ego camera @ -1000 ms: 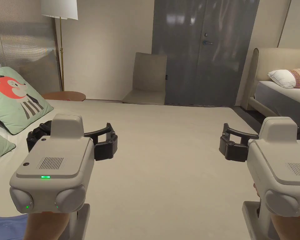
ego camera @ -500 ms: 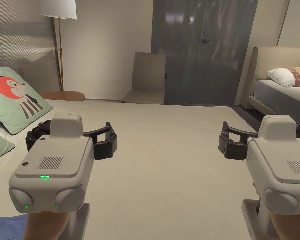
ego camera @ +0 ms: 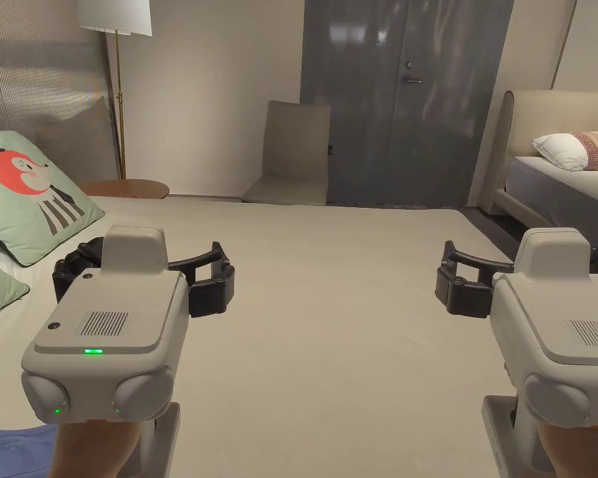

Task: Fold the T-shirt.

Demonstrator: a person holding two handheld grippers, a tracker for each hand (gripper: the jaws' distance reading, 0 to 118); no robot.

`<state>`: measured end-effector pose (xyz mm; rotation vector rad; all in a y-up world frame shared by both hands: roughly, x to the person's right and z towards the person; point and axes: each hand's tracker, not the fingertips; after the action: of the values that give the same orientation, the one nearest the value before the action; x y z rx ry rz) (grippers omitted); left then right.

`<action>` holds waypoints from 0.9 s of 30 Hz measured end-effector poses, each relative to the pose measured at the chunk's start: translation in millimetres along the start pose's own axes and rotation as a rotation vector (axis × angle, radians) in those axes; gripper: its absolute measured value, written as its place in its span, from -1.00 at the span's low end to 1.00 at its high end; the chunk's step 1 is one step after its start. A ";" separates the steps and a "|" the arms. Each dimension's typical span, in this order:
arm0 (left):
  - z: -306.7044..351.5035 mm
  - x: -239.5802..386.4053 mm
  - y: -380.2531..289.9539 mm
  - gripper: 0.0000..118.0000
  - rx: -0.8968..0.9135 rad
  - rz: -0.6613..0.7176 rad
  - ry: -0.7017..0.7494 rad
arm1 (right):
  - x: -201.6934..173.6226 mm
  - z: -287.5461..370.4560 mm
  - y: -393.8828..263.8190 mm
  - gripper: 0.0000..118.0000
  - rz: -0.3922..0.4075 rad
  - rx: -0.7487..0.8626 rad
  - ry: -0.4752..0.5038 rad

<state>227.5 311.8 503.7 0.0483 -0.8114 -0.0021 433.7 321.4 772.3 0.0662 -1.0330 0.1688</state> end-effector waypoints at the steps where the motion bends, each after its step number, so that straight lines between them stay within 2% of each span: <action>1: 0.0 0.3 0.0 0.87 -0.001 -0.003 0.004 | -0.3 0.3 -0.2 1.00 0.001 0.001 -0.003; 4: 0.5 0.7 -0.9 0.77 0.002 -0.011 0.010 | -0.8 0.8 -1.3 1.00 0.005 -0.002 -0.012; 5: 1.6 0.7 -1.0 0.41 0.003 -0.015 0.006 | -1.0 1.1 -1.6 0.95 0.005 -0.006 -0.010; 6: 3.8 1.3 -1.0 -0.06 0.011 -0.018 0.002 | -0.4 2.2 -2.0 0.72 0.000 -0.010 0.013; 7: 5.1 2.3 -0.7 -0.59 0.017 -0.023 -0.001 | 0.1 3.9 -2.3 0.26 -0.008 -0.001 0.034; 8: 5.2 3.3 -0.6 -0.99 0.020 -0.033 0.010 | -0.4 6.3 -2.1 -0.65 -0.002 0.006 0.024; 9: 4.4 4.5 -0.3 -1.00 0.019 -0.040 0.021 | -2.4 6.0 -1.0 -0.95 0.011 0.002 0.011; 10: 4.1 4.3 0.1 -1.00 0.020 -0.040 0.031 | -3.7 4.8 -0.4 -0.98 0.038 -0.004 -0.026; 11: 4.3 3.5 0.7 -1.00 0.018 -0.033 0.028 | -3.5 4.3 -1.4 -0.99 0.034 0.012 -0.042; 14: 4.7 1.2 2.8 -1.00 0.007 -0.004 -0.004 | 3.6 3.3 -0.9 -0.99 -0.011 0.001 0.008; 17: 6.1 -1.6 2.9 -1.00 0.010 -0.008 0.010 | -0.1 4.5 0.8 -0.99 0.004 0.004 0.010; 20: 11.5 -16.1 6.0 -1.00 0.011 -0.001 0.033 | -11.7 0.5 2.9 -0.99 0.003 0.007 0.053; 23: 22.7 -47.5 10.5 -1.00 0.019 0.007 0.113 | -39.4 -5.4 7.1 -0.99 -0.040 0.015 0.134; 27: 44.4 -107.5 11.7 -1.00 -0.009 -0.013 0.263 | -98.3 -12.0 9.9 -0.99 -0.053 0.025 0.274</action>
<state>121.1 323.8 456.8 0.0444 -0.5485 -0.0113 392.9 322.1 681.5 0.0906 -0.7556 0.1385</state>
